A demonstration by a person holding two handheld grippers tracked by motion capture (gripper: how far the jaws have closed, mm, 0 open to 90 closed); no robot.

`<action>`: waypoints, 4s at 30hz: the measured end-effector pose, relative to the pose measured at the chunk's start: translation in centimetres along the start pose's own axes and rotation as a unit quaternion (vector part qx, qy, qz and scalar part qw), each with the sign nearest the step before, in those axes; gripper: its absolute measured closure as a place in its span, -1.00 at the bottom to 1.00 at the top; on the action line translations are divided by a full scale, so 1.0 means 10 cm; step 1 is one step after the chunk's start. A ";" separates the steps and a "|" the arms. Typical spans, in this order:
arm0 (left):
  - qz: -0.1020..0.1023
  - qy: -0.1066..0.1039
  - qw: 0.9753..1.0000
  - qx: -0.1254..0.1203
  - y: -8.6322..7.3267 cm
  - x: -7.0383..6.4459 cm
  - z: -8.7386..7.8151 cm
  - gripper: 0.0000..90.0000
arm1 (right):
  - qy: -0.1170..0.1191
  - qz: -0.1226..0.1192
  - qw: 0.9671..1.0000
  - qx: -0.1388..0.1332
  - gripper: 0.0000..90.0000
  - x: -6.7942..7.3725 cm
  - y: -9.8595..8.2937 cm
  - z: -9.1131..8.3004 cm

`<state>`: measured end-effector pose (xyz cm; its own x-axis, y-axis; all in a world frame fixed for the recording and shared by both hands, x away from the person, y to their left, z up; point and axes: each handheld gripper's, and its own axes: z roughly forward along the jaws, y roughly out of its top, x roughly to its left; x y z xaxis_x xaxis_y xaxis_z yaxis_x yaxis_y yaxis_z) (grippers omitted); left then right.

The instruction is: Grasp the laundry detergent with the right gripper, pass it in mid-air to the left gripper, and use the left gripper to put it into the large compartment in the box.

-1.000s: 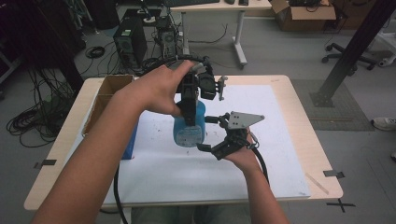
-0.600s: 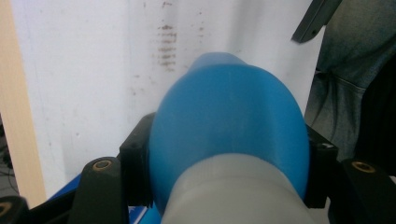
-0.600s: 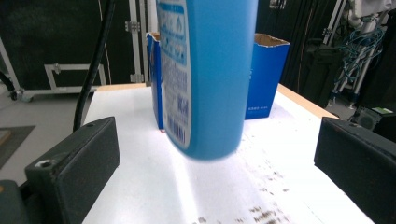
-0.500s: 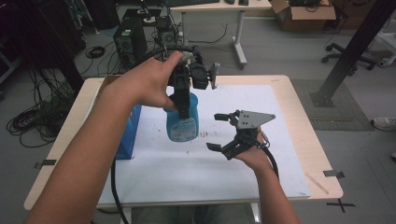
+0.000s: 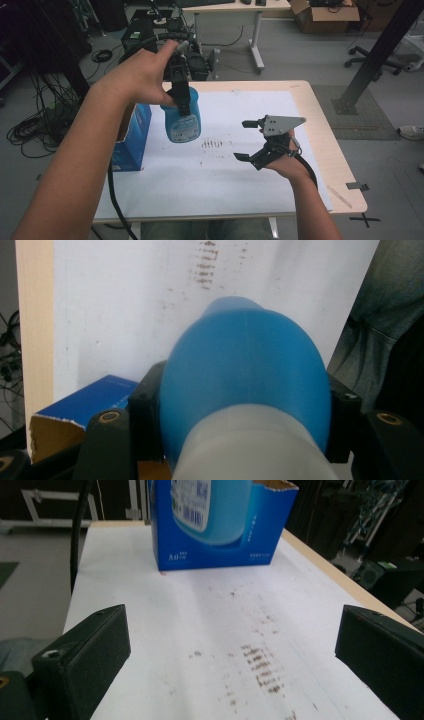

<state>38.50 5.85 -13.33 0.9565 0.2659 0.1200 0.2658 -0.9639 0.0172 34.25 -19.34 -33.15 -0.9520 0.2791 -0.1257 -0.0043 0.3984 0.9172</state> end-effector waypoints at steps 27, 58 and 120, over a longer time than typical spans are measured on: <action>-0.170 0.019 0.985 0.017 -0.70 0.44 -0.47 -0.16 | -0.023 0.001 0.993 0.117 -1.00 -0.10 0.04 -0.53; -0.424 0.013 0.906 0.004 -1.31 0.71 -0.82 -0.16 | -0.019 -0.002 0.989 0.148 -1.00 -0.11 0.08 -0.54; -0.589 0.013 0.808 0.006 -1.74 1.02 0.18 -0.16 | -0.013 -0.007 0.988 0.156 -0.99 -0.13 0.09 -0.55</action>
<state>43.88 25.34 -14.18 0.0366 0.9982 0.0476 0.9913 -0.0423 0.1248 33.76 -24.10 -30.06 -0.9441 0.2932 -0.1507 0.0820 0.6516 0.7541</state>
